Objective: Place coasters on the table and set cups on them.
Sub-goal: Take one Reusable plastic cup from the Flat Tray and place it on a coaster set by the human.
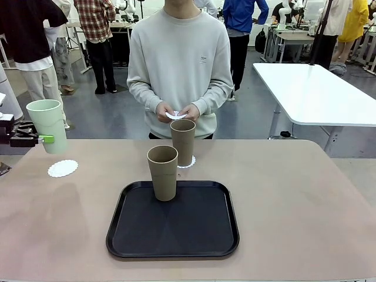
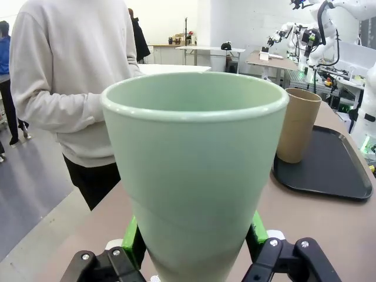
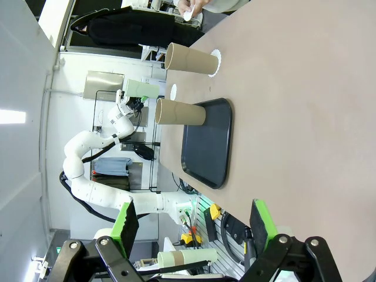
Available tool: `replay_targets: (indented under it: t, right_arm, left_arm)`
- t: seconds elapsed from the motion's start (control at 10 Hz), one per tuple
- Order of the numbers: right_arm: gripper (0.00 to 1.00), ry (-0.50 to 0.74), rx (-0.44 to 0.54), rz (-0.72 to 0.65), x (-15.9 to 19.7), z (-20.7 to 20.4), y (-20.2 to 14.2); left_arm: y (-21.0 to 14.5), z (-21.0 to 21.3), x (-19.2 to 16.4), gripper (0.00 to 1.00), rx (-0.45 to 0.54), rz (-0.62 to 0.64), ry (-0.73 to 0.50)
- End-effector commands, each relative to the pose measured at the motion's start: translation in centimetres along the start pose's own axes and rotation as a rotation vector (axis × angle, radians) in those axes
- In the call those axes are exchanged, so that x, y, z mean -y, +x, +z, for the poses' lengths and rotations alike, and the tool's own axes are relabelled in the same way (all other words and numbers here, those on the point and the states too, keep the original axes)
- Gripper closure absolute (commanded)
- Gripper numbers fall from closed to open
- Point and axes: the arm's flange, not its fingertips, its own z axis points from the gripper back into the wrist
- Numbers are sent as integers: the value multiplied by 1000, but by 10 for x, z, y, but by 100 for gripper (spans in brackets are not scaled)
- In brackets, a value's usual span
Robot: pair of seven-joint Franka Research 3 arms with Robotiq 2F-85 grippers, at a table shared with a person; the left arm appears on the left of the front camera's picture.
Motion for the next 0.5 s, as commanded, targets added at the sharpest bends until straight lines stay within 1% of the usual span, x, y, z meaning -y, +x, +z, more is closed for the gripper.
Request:
replay_targets:
  t: [0.0,0.2,0.4]
  right_arm:
    - [0,-1,-8,0,0,1,-2]
    - [0,-1,-8,0,0,1,-2]
    - [0,-1,-8,0,0,1,-2]
  left_arm:
    - [-8,10,-6,16,36,-26,-30]
    - [-22,15,-14,16,76,-8,-54]
    - [-39,14,-17,16,77,4,-72]
